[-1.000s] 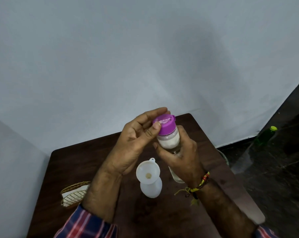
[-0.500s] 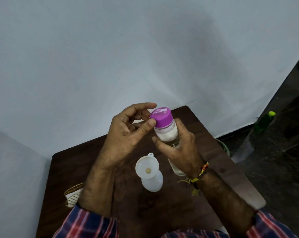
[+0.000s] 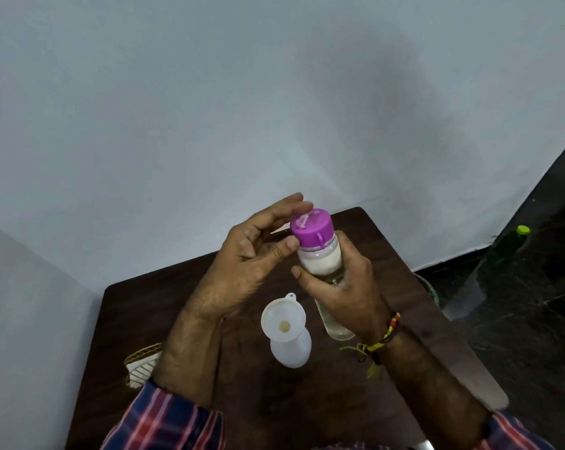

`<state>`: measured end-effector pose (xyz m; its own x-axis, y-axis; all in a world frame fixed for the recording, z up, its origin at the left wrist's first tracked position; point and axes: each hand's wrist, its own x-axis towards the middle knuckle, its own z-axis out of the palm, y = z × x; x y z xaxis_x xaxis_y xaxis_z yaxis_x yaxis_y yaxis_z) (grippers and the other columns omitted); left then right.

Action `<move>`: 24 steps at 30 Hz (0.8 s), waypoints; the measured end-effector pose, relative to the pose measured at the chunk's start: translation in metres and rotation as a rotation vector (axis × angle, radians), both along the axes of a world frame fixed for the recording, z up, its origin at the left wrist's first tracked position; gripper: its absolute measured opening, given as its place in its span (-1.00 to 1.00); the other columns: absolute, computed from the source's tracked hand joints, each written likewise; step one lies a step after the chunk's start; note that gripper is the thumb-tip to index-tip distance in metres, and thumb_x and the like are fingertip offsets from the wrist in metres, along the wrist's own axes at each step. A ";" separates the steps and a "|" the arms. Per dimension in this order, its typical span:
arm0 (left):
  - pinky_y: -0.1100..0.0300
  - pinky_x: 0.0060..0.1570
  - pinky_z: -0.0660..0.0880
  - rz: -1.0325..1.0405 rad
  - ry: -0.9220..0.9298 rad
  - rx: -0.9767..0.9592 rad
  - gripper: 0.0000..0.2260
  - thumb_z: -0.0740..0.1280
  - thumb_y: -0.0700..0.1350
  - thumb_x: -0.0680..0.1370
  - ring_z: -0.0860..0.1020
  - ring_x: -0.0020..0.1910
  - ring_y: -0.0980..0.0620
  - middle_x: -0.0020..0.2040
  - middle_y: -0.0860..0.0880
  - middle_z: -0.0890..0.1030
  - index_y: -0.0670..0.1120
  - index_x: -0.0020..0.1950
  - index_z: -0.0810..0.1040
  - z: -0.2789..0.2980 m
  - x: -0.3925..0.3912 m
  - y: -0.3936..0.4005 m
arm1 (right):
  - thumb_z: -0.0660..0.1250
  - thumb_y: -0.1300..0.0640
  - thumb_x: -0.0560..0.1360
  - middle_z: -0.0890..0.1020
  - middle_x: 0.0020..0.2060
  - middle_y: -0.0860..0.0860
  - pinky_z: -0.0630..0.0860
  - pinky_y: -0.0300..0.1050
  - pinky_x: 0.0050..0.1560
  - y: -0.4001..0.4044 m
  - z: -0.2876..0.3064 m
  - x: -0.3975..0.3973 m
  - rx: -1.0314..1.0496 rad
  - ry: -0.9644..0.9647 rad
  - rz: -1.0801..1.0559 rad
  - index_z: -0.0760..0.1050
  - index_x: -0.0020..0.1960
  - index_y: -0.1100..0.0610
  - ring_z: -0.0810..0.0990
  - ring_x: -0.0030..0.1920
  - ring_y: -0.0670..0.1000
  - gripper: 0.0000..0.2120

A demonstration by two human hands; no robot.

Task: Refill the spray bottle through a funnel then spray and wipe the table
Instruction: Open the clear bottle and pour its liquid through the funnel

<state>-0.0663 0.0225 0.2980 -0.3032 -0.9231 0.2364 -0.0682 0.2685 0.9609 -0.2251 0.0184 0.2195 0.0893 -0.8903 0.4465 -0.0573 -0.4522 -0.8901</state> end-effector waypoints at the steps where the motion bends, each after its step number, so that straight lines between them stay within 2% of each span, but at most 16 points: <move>1: 0.20 0.28 0.44 -0.020 0.054 0.029 -0.60 0.29 -0.32 0.55 0.45 0.39 0.03 0.40 -0.06 0.49 -0.21 0.39 0.43 0.000 0.000 0.001 | 0.55 0.23 0.39 0.63 -0.11 0.03 0.57 -0.29 -0.10 0.000 0.001 0.000 0.000 0.006 0.009 0.49 0.18 0.20 0.64 -0.12 -0.03 -0.59; 2: 0.15 0.32 0.43 -0.042 0.108 0.063 -0.58 0.29 -0.32 0.55 0.44 0.40 0.00 0.39 -0.07 0.50 -0.21 0.42 0.40 0.000 0.000 0.002 | 0.55 0.23 0.39 0.63 -0.10 0.03 0.57 -0.30 -0.09 0.000 0.001 0.000 0.003 0.014 0.019 0.49 0.18 0.20 0.64 -0.12 -0.04 -0.58; 4: 0.16 0.27 0.46 -0.044 0.150 0.105 -0.56 0.31 -0.30 0.53 0.50 0.35 -0.02 0.32 -0.07 0.56 -0.19 0.42 0.40 -0.001 0.000 0.004 | 0.55 0.22 0.39 0.64 -0.08 0.02 0.57 -0.29 -0.08 0.001 0.001 0.000 0.014 0.028 0.040 0.48 0.20 0.20 0.65 -0.10 -0.04 -0.57; 7: 0.26 0.13 0.50 0.022 0.051 0.076 -0.51 0.42 -0.21 0.46 0.57 0.21 0.06 0.18 -0.04 0.61 -0.13 0.39 0.46 0.001 -0.003 0.005 | 0.54 0.20 0.41 0.65 0.03 0.04 0.61 -0.21 0.02 0.002 0.001 0.000 0.036 0.025 0.082 0.44 0.30 0.19 0.66 0.01 -0.01 -0.49; 10: 0.25 0.08 0.52 0.094 -0.054 0.013 -0.54 0.50 -0.17 0.41 0.60 0.14 0.07 0.15 -0.08 0.59 -0.14 0.30 0.55 0.002 -0.007 0.005 | 0.53 0.18 0.42 0.65 0.06 0.03 0.63 -0.09 0.04 0.003 0.001 0.000 0.050 0.008 0.097 0.43 0.32 0.17 0.67 0.05 0.03 -0.49; 13: 0.17 0.06 0.59 0.200 -0.057 0.013 -0.57 0.58 -0.14 0.33 0.64 0.08 0.03 0.06 -0.02 0.68 -0.13 0.18 0.61 0.003 -0.012 0.008 | 0.53 0.20 0.42 0.65 0.03 0.01 0.62 -0.13 0.02 0.003 0.002 0.000 0.043 0.002 0.075 0.45 0.27 0.16 0.67 0.02 0.00 -0.53; 16: 0.22 -0.02 0.60 0.325 -0.113 -0.017 -0.53 0.61 0.00 0.25 0.65 0.02 0.10 -0.01 0.06 0.69 -0.05 0.11 0.62 0.003 -0.019 0.010 | 0.53 0.22 0.42 0.65 0.01 0.01 0.63 -0.13 0.00 0.002 -0.002 0.001 0.033 0.018 0.035 0.45 0.25 0.20 0.67 0.01 -0.01 -0.54; 21: 0.29 -0.13 0.60 0.521 -0.186 -0.072 -0.52 0.59 0.18 0.20 0.61 -0.03 0.20 -0.05 0.12 0.64 0.06 0.04 0.61 0.001 -0.034 0.013 | 0.54 0.21 0.37 0.65 -0.04 -0.02 0.65 -0.04 -0.07 0.001 -0.008 0.006 0.017 0.042 -0.042 0.46 0.20 0.18 0.68 -0.04 0.00 -0.54; 23: 0.25 -0.07 0.61 0.502 -0.230 -0.057 -0.43 0.57 0.23 0.18 0.58 0.04 0.23 0.02 0.16 0.61 0.11 0.13 0.57 0.000 -0.032 0.011 | 0.53 0.15 0.37 0.64 -0.02 -0.05 0.66 -0.03 -0.06 0.001 -0.008 0.007 0.028 0.028 -0.048 0.46 0.23 0.17 0.68 -0.02 -0.01 -0.52; 24: 0.20 0.02 0.61 0.429 -0.240 -0.036 -0.38 0.57 0.22 0.21 0.55 0.13 0.25 0.13 0.18 0.58 0.15 0.22 0.53 0.000 -0.029 0.010 | 0.53 0.15 0.37 0.63 -0.01 -0.06 0.66 -0.01 -0.06 0.001 -0.009 0.006 0.033 0.026 -0.043 0.45 0.24 0.16 0.67 -0.01 0.00 -0.51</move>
